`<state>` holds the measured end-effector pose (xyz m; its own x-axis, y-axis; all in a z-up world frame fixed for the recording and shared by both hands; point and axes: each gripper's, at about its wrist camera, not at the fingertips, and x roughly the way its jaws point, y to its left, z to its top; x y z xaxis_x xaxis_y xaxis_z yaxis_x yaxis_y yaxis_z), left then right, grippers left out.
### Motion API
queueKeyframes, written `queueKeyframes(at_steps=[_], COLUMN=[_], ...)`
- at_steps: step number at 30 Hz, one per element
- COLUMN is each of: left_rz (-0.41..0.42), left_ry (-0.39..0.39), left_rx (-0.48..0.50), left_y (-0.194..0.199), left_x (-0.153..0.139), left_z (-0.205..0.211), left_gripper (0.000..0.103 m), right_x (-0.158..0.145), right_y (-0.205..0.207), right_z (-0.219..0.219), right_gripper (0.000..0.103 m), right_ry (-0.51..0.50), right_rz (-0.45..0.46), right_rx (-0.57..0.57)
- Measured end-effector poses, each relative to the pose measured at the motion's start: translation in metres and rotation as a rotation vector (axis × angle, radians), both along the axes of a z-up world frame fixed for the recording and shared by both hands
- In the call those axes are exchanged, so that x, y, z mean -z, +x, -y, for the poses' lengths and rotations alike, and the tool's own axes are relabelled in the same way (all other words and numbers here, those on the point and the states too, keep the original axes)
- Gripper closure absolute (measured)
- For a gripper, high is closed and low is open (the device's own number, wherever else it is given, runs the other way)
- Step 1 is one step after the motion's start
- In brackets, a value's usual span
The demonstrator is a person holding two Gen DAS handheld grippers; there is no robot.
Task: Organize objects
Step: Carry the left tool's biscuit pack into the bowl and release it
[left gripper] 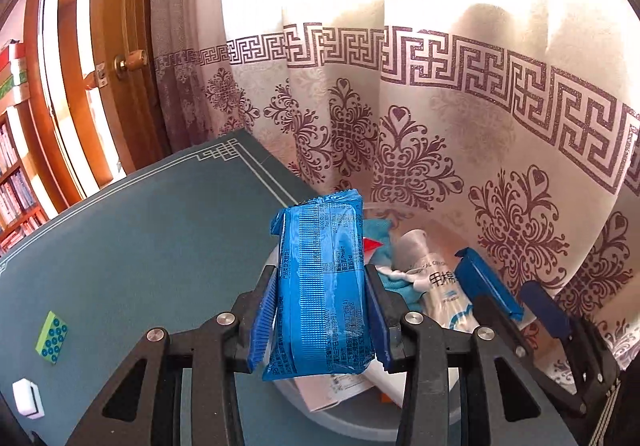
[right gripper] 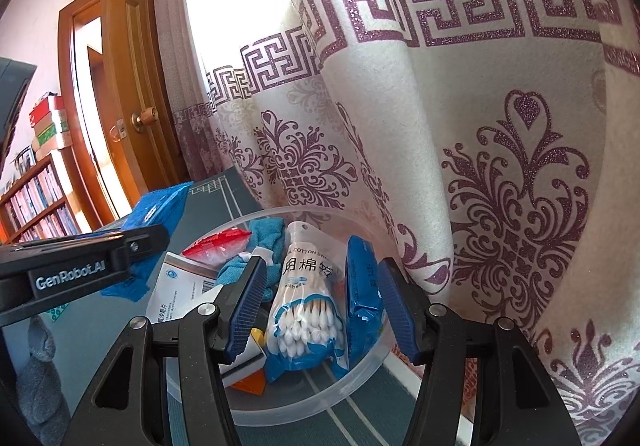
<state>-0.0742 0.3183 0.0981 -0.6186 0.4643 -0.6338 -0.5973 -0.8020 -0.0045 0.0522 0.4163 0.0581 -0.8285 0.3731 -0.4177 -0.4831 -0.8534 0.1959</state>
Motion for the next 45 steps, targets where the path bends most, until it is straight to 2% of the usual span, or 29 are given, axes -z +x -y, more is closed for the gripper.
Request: queueKeyframes(at_steps=[2, 4, 5, 14, 16, 19, 24, 32, 38, 45], left_rz=[0.02, 0.009, 0.007, 0.052, 0.052, 0.047, 0.072, 0.136, 0.151, 0.132], left_ry=[0.022, 0.045, 0.052, 0.054, 0.05, 0.054, 0.071, 0.05, 0.014, -0.018], left_rx=[0.011, -0.007, -0.017, -0.098, -0.112, -0.125, -0.139, -0.062, 0.021, 0.03], left_y=[-0.002, -0.001, -0.001, -0.006, -0.004, 0.001, 0.01, 0.048, 0.073, 0.067], left_x=[0.002, 0.003, 0.003, 0.01, 0.012, 0.012, 0.013, 0.028, 0.039, 0.048], left_z=[-0.002, 0.004, 0.007, 0.031, 0.035, 0.043, 0.06, 0.076, 0.062, 0.036], left_gripper=[0.048, 0.031, 0.029, 0.027, 0.02, 0.015, 0.012, 0.01, 0.007, 0.007], right_x=[0.001, 0.001, 0.001, 0.002, 0.002, 0.003, 0.001, -0.001, -0.002, -0.002], right_y=[0.0, 0.0, 0.0, 0.001, 0.001, 0.002, 0.001, 0.001, 0.004, 0.005], right_z=[-0.001, 0.0, 0.0, 0.003, 0.003, 0.005, 0.003, 0.002, -0.002, -0.004], right_gripper=[0.044, 0.044, 0.044, 0.044, 0.044, 0.044, 0.044, 0.044, 0.044, 0.044], right_ry=[0.0, -0.001, -0.001, 0.004, 0.004, 0.005, 0.005, 0.01, 0.005, 0.005], right_rz=[-0.001, -0.001, -0.001, -0.007, -0.009, -0.015, -0.029, -0.041, -0.051, -0.057], right_rx=[-0.001, -0.003, -0.002, -0.005, -0.005, -0.005, 0.005, 0.024, 0.042, 0.055])
